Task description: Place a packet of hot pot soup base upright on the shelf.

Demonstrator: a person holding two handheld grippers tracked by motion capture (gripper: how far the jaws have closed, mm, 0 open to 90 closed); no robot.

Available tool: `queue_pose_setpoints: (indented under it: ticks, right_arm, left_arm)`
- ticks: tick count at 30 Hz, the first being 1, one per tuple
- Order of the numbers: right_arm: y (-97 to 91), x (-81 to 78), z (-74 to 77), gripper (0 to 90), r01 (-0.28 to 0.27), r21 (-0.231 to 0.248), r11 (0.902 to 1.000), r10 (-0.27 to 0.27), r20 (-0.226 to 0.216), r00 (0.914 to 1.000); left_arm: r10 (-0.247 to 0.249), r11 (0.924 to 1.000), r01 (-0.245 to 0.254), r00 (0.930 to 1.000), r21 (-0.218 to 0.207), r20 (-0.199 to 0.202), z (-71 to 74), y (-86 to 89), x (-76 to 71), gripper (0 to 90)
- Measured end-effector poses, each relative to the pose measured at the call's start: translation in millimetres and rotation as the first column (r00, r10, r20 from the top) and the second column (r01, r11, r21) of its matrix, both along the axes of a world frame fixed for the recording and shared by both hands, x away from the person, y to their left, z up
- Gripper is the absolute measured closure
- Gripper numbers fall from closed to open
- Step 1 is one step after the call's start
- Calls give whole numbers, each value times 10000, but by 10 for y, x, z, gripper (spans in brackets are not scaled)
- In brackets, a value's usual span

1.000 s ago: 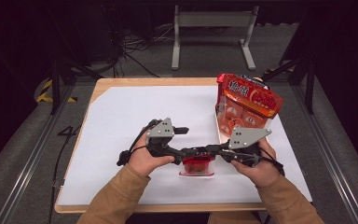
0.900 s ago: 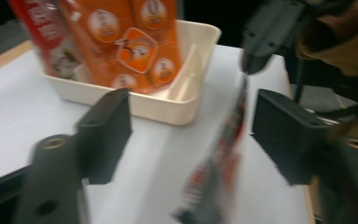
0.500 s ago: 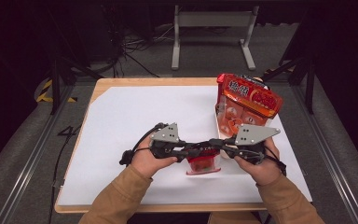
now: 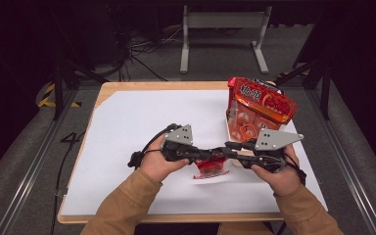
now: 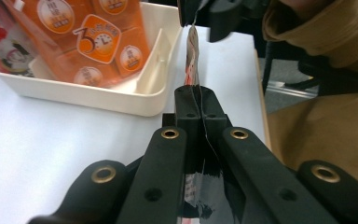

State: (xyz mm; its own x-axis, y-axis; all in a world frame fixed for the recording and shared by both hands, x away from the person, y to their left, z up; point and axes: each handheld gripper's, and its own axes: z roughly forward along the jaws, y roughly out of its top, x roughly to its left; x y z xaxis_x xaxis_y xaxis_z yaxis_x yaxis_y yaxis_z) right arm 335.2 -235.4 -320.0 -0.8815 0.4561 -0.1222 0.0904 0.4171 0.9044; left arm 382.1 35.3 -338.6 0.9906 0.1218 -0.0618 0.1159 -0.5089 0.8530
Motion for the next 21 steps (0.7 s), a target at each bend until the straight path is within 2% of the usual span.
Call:
queue_pose_setpoints:
  ticks: [4,8,13,21]
  right_arm:
    - [-109,-12,-28,608,248,240,9994,-248,-8,9997]
    - [-205,-28,-56,577,326,453,9984,-321,-118,9994]
    - [-331,-71,-113,541,339,657,9973,-316,-360,9989]
    - [-434,-134,-142,488,111,877,9961,-80,-356,9993]
  left_arm:
    - [102,9998,-103,9999,148,77,66,-11,50,900]
    - [62,10000,-63,9999,71,90,153,-18,97,900]
    - [-77,10000,77,9999,20,145,247,-44,154,899]
    - [-253,9995,257,9995,-208,203,358,-88,237,899]
